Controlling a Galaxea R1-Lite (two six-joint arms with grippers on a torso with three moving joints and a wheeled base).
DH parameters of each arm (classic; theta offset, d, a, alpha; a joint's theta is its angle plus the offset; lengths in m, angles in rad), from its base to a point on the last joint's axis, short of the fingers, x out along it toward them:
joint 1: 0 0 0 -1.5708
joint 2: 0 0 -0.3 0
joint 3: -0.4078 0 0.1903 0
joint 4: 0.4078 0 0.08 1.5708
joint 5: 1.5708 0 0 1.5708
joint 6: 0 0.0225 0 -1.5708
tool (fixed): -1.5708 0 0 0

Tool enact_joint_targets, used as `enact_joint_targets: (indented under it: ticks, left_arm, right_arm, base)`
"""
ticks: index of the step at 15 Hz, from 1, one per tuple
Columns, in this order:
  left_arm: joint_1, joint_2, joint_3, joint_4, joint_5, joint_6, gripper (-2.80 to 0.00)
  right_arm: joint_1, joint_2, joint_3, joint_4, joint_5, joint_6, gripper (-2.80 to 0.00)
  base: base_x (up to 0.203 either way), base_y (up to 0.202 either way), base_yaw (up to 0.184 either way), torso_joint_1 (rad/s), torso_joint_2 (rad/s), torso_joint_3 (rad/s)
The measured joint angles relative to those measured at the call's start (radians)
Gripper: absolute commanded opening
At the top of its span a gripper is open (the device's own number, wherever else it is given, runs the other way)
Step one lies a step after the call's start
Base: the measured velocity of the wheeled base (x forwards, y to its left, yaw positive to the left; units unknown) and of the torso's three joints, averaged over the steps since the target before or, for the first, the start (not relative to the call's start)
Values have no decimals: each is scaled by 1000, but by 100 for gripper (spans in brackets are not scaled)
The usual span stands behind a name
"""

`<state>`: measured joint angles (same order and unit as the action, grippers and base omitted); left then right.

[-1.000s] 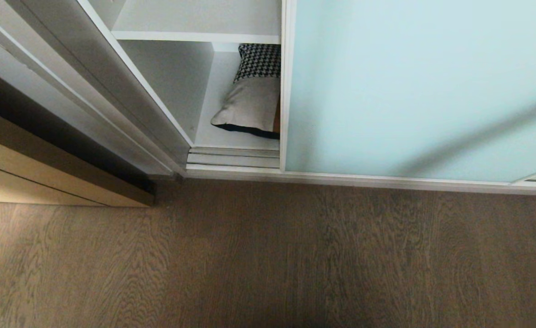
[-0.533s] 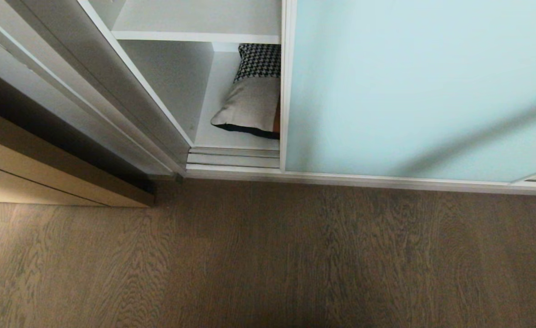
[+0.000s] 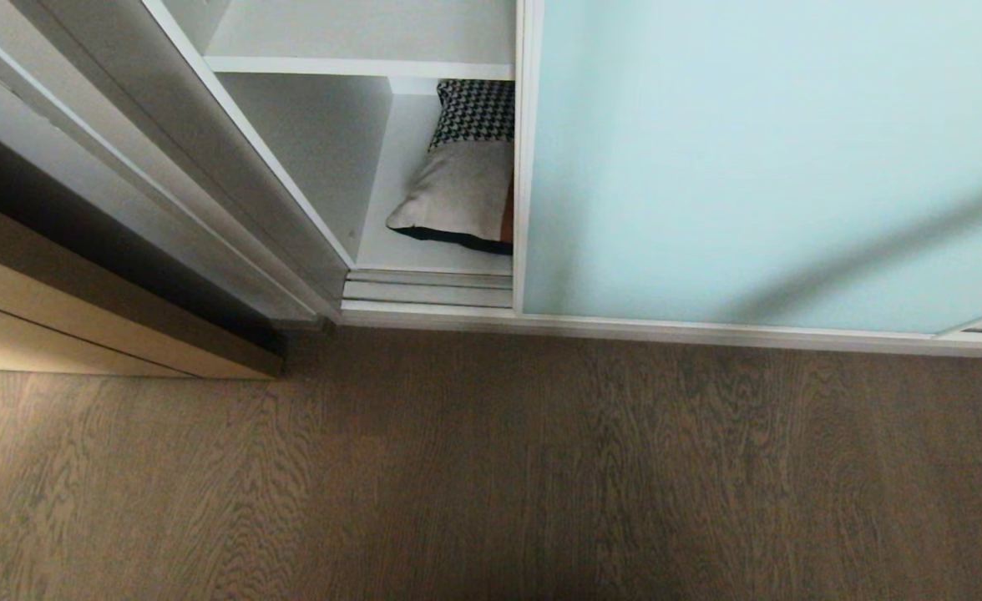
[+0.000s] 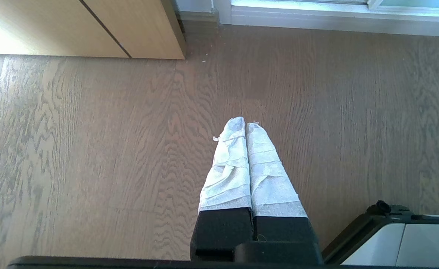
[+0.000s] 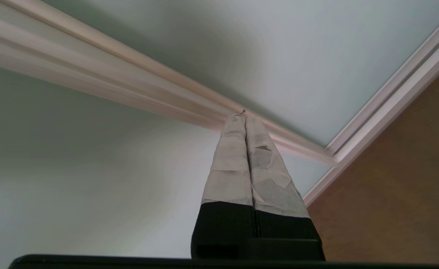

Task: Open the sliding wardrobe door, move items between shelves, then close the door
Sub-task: Close the door

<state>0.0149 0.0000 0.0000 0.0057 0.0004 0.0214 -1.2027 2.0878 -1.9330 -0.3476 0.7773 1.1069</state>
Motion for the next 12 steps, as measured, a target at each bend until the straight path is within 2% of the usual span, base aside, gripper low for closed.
enact_joint_targets:
  ticks: [6, 12]
  left_arm:
    - [0, 0, 0, 0, 0, 0, -280]
    - [0, 0, 0, 0, 0, 0, -280]
  right_arm:
    - [16, 34, -2, -106, -1, 6, -280]
    - [42, 64, -2, -155, -2, 6, -280]
  base:
    - [0, 0, 0, 0, 0, 0]
    - [0, 0, 0, 0, 0, 0]
